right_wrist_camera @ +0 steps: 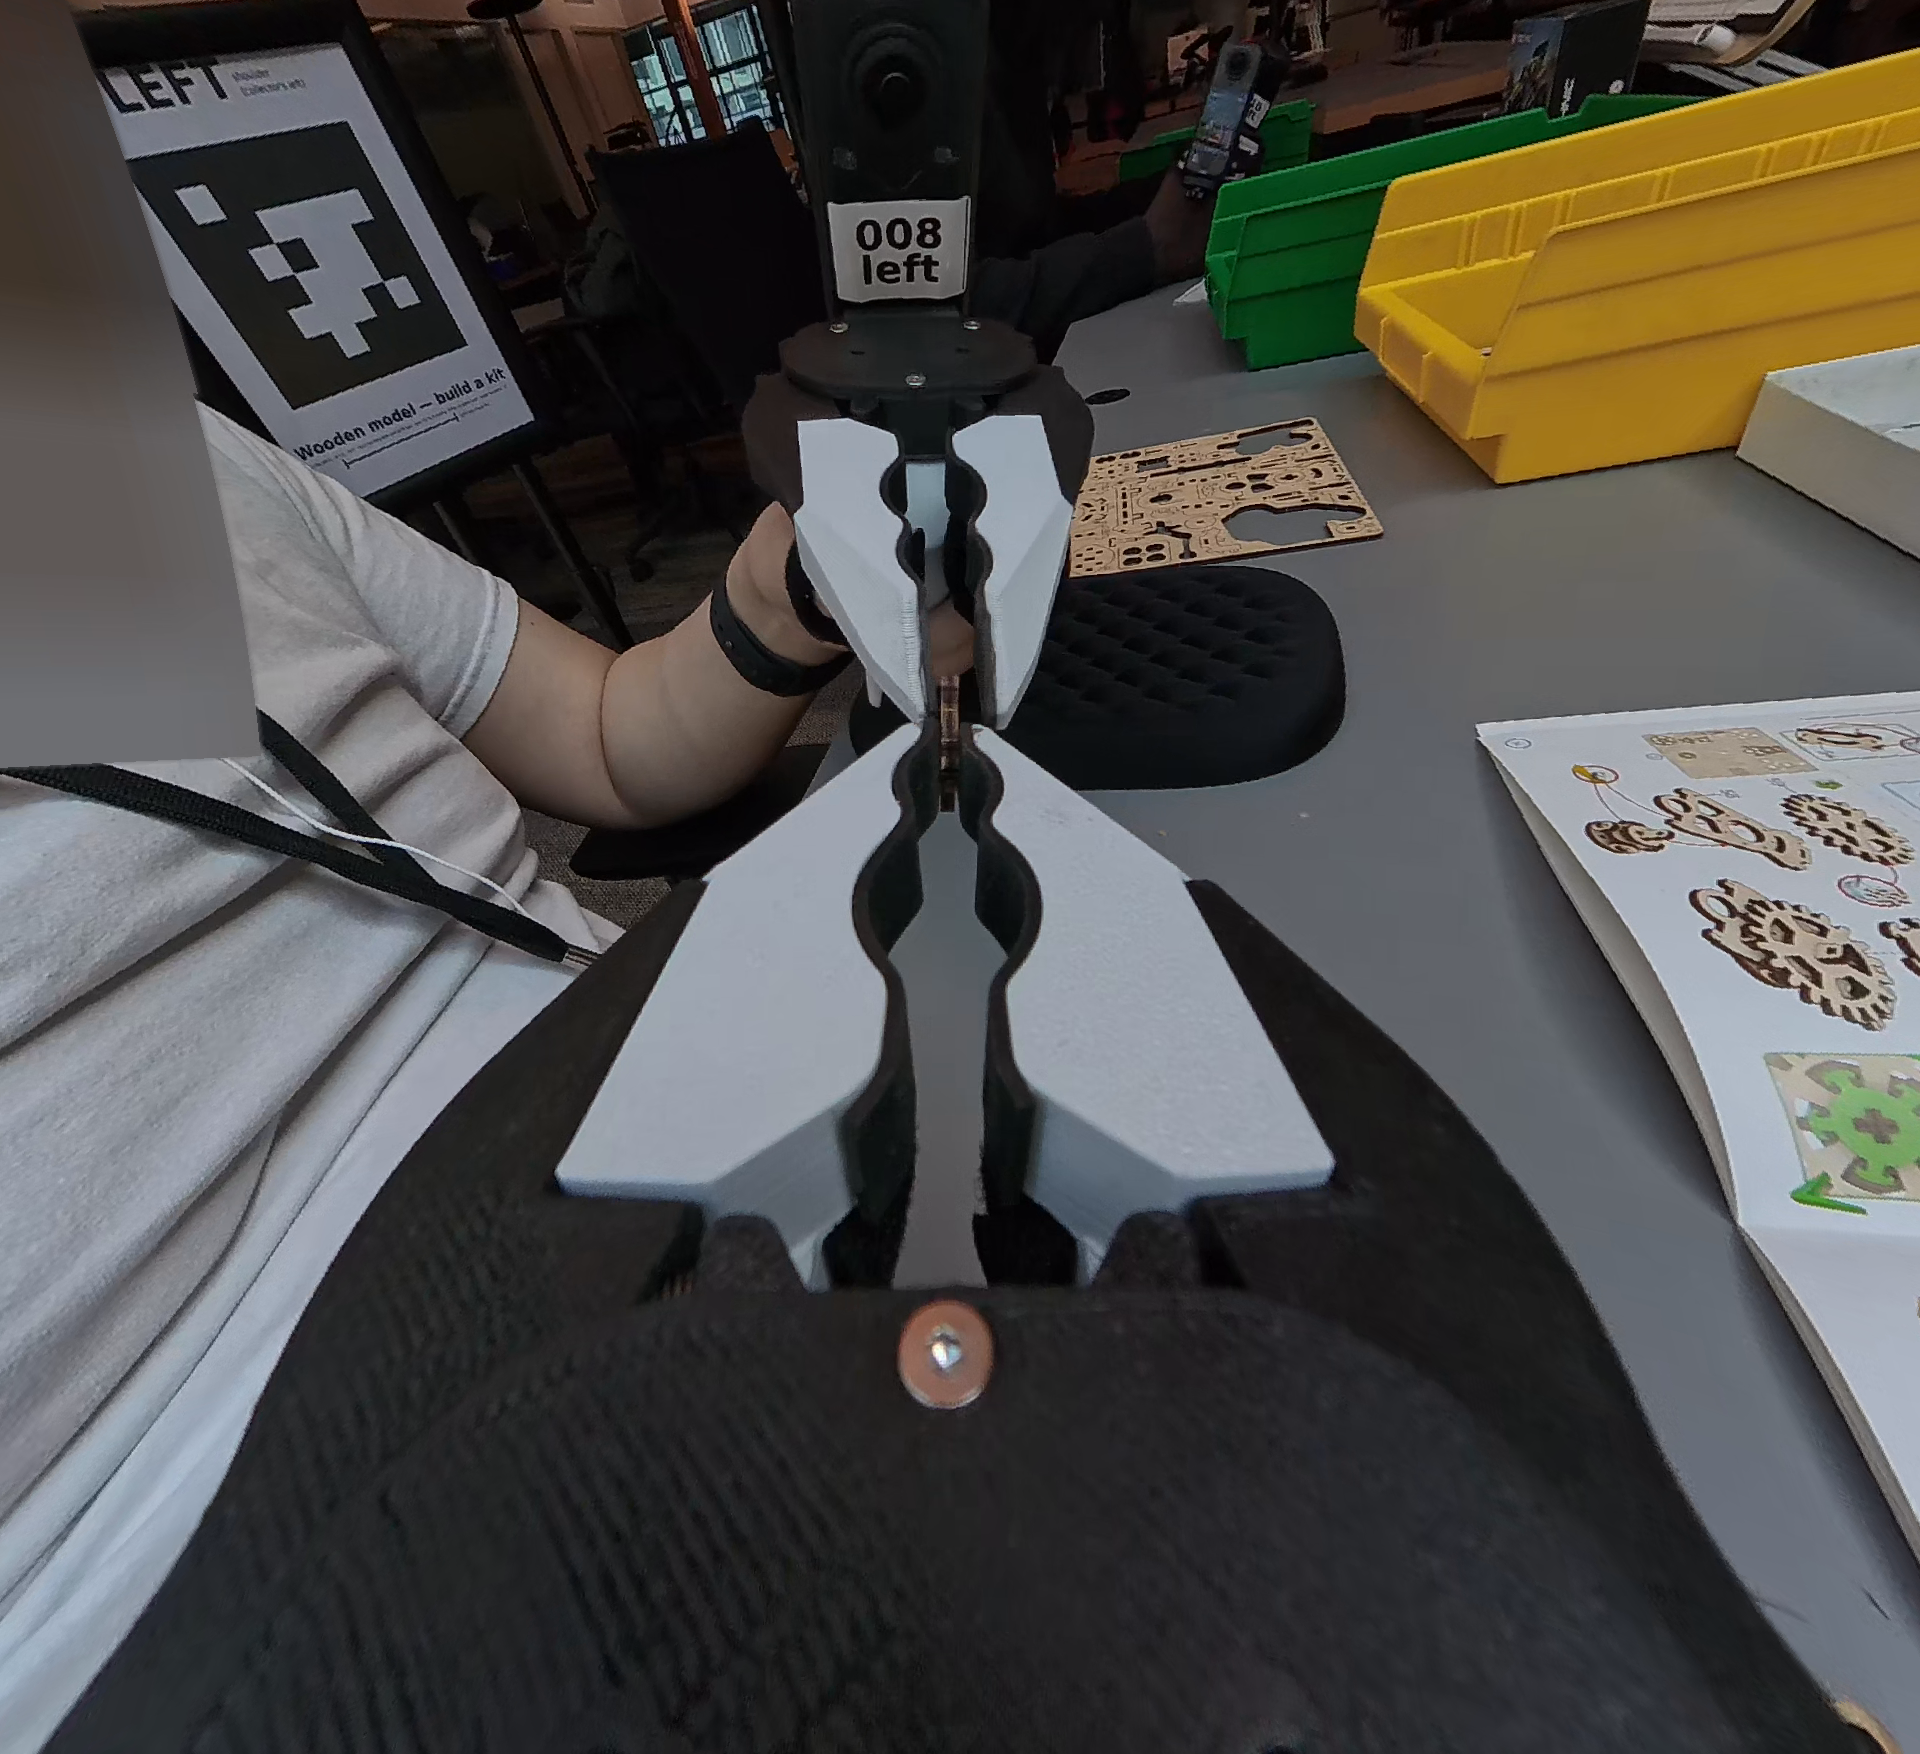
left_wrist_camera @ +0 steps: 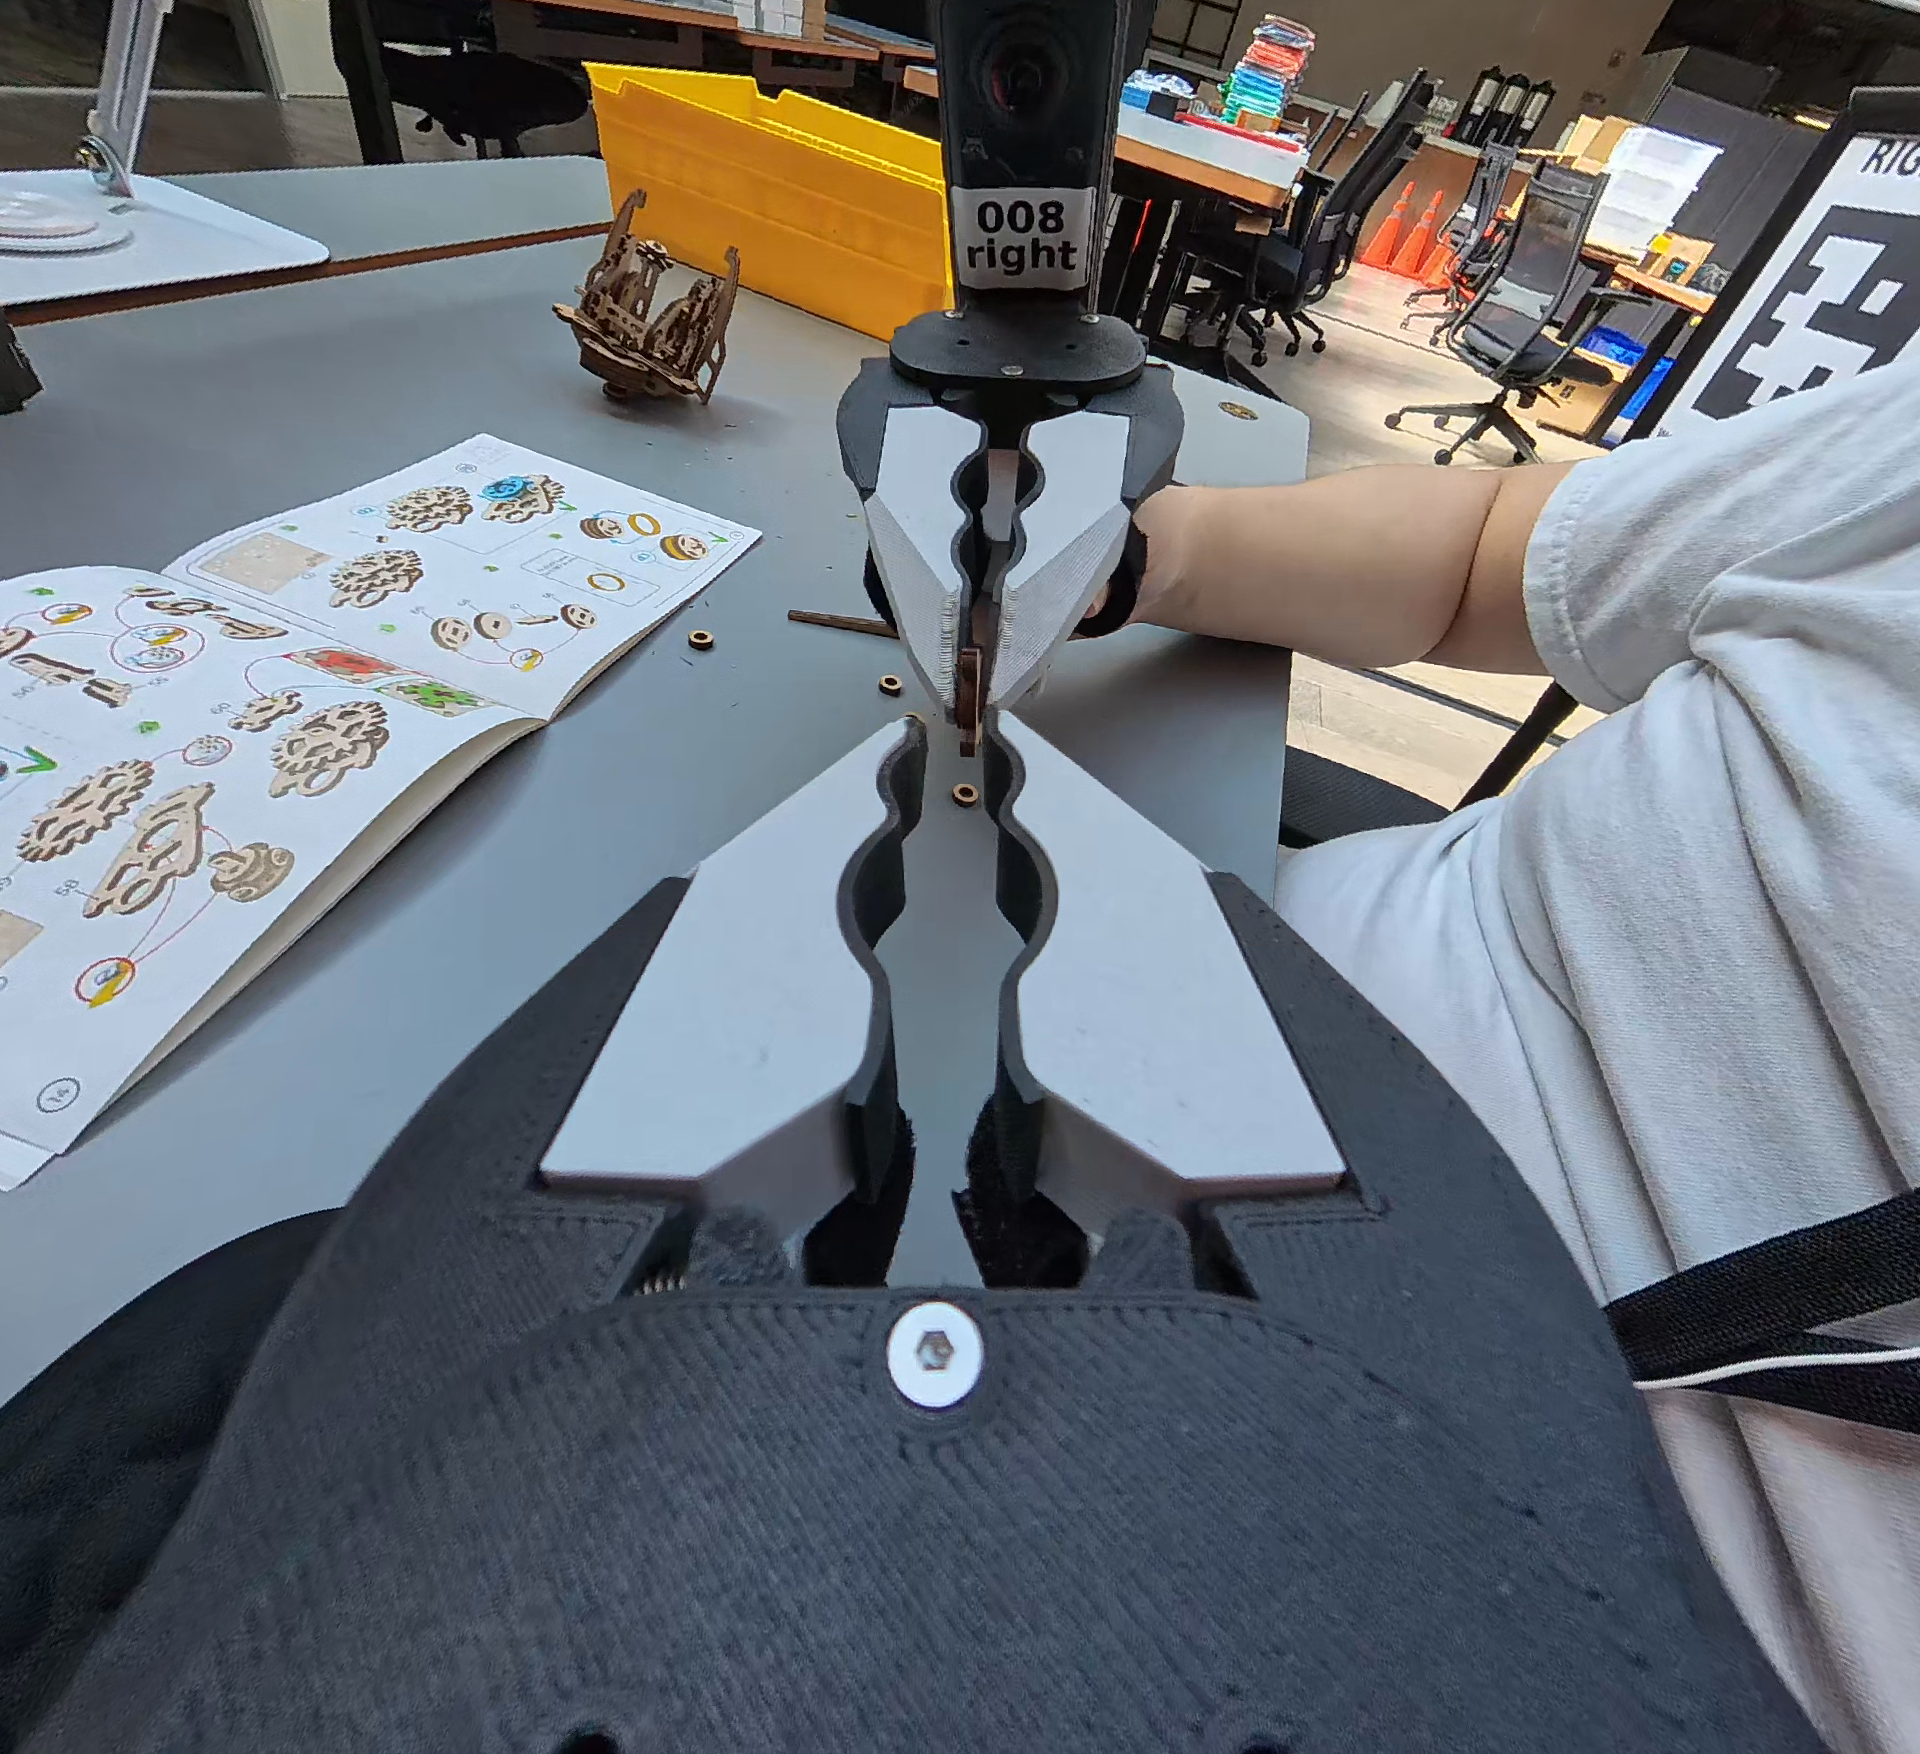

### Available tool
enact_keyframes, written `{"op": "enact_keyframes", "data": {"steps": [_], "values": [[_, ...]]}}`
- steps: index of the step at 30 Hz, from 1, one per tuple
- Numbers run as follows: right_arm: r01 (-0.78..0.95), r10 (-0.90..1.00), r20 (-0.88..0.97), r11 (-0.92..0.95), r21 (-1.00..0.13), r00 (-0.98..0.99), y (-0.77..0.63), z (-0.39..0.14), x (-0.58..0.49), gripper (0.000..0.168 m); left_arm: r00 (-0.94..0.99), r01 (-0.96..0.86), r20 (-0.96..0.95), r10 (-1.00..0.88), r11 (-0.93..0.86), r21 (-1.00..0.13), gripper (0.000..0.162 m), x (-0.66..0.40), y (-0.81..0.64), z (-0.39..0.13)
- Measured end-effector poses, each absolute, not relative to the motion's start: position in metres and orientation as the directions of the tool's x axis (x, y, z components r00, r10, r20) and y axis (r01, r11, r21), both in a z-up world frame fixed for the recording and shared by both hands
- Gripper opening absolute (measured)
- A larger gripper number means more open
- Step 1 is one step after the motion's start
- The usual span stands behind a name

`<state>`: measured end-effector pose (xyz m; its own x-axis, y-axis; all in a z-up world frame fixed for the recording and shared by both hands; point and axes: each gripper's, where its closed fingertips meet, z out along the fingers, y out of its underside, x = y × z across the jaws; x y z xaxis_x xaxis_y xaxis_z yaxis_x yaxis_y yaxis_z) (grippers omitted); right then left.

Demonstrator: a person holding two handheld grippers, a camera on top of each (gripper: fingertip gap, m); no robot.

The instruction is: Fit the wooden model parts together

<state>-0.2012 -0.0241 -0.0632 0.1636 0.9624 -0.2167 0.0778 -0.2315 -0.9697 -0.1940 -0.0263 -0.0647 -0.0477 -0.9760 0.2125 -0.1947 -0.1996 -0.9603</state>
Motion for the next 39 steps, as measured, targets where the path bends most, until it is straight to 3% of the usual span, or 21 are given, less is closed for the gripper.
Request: {"op": "enact_keyframes", "data": {"steps": [5,28,30,32,35,39], "values": [[0.065,0.962,-0.232,-0.243,-0.968,0.147,-0.026,-0.062,-0.203,0.000,-0.069,-0.200,0.190,-0.979,-0.173,-0.964,0.000,-0.193,-0.031,-0.064],[0.183,0.966,-0.211,-0.237,-0.954,0.151,-0.033,-0.068,-0.202,0.000,-0.097,-0.242,0.184,-0.978,-0.156,-0.958,0.000,-0.193,-0.037,-0.069],[0.258,0.972,-0.124,-0.174,-0.950,0.199,-0.028,-0.068,-0.191,0.000,-0.062,-0.266,0.181,-0.982,-0.159,-0.951,0.006,-0.198,-0.029,-0.072],[0.381,0.976,-0.076,-0.151,-0.912,0.205,-0.026,-0.072,-0.173,0.000,-0.031,-0.304,0.184,-0.982,-0.166,-0.938,0.014,-0.209,-0.021,-0.076],[0.538,0.974,-0.114,-0.203,-0.818,0.195,-0.030,-0.086,-0.154,0.000,0.002,-0.286,0.159,-0.987,-0.153,-0.946,0.011,-0.224,-0.012,-0.067],[0.782,0.985,-0.098,-0.170,-0.599,0.139,-0.047,-0.120,-0.141,0.000,0.025,-0.251,0.141,-0.990,-0.143,-0.957,0.009,-0.239,-0.007,-0.053]]}}
